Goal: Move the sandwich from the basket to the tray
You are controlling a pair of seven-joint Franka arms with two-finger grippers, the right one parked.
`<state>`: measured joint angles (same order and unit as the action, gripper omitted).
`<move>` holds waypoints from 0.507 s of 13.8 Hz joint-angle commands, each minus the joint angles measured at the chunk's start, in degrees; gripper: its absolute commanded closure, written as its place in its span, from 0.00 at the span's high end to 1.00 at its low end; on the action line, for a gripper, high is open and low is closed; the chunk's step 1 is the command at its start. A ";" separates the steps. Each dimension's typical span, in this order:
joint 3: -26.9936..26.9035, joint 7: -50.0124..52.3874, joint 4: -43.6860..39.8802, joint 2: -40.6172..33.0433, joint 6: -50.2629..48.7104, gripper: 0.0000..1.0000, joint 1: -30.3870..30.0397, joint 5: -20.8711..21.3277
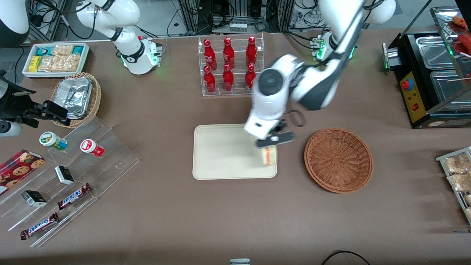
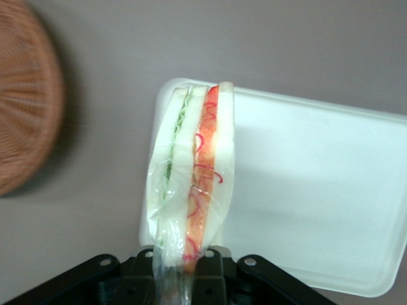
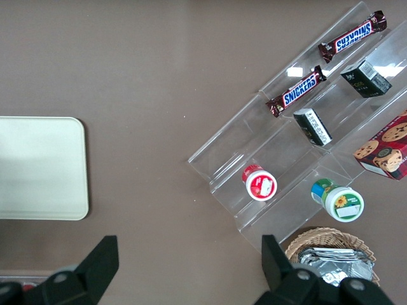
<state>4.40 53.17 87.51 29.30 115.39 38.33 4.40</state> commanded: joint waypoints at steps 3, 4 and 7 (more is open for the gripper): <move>-0.79 -0.35 -7.18 11.56 7.29 0.00 4.91 1.92; -0.71 -0.26 -7.44 12.53 7.48 0.00 5.09 2.98; -0.70 0.00 -7.44 14.55 9.76 0.00 5.88 3.07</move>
<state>4.32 53.11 82.04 42.42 124.50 43.29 6.69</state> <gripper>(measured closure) 0.833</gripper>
